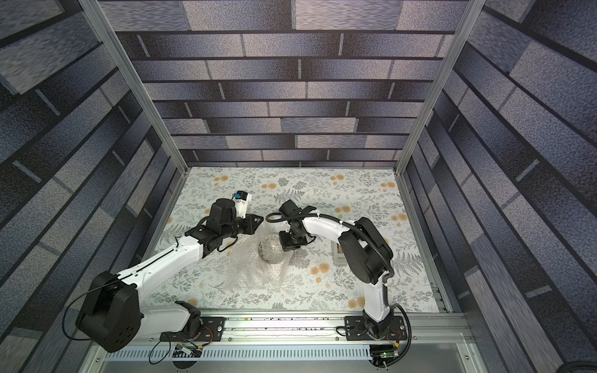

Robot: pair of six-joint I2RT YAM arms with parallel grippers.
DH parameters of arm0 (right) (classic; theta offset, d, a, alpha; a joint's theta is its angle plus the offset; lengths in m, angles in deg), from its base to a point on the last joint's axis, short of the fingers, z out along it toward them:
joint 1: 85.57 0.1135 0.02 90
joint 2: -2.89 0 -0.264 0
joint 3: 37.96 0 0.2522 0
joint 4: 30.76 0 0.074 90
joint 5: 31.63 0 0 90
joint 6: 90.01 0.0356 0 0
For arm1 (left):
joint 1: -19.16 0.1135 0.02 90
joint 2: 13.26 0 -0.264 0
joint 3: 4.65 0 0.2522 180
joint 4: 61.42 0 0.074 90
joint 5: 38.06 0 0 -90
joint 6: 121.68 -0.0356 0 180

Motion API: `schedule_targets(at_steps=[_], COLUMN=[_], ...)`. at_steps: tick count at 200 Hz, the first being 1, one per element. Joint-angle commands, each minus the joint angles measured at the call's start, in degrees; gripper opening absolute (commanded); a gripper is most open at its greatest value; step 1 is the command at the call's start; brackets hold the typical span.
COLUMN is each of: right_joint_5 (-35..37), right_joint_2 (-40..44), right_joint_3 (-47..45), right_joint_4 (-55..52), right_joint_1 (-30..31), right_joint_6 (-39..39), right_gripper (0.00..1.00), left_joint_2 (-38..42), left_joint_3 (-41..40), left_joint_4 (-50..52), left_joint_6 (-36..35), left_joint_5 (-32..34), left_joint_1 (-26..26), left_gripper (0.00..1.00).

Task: Wrap bowls in bubble wrap
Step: Wrap the bowl in bubble wrap.

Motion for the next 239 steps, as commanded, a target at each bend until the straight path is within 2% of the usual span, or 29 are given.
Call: schedule_targets(at_steps=[1, 20, 49, 112, 167, 191, 226, 239], right_joint_5=[1.1, 1.5, 1.9, 0.6, -1.5, -2.3, -4.4, -5.7], right_joint_2=[-1.8, -3.4, -5.9, -9.0, -9.6, -8.8, -6.7, -5.6], right_joint_3=[4.2, 7.2, 10.2, 12.0, 12.5, 11.9, 10.3, 9.1], right_joint_4=[-3.3, -5.2, -7.3, -7.7, -6.4, -5.3, -3.0, -1.6], right_joint_1=[-1.5, -2.8, -3.4, -3.7, -3.8, -4.0, -4.7, -5.4], right_joint_6=[-1.5, -2.7, -4.1, -4.0, -2.8, -2.1, -1.2, -0.3], right_gripper=[0.00, 0.00, 0.00, 0.00, 0.00, 0.10, 0.32, 0.38], left_joint_2=[-2.5, -4.1, -4.6, -2.1, -4.7, -6.9, -8.6, -9.0], left_joint_3=[2.1, 3.2, 4.3, 4.1, 2.1, 0.8, -0.3, -0.9], left_joint_4=[-3.3, -2.8, -2.6, -2.1, -4.4, -5.9, -6.5, -6.9], left_joint_6=[-5.4, -7.9, -9.5, -10.9, -9.2, -8.5, -8.4, -8.3], left_joint_5=[-0.6, -0.1, -1.4, -4.2, -5.5, -5.2, -4.9, -4.8], left_joint_1=[2.5, 3.7, 2.8, -5.5, -10.7, -11.4, -11.8, -11.8], left_gripper=[0.18, 0.19, 0.19, 0.19, 0.21, 0.21, 0.21, 0.21])
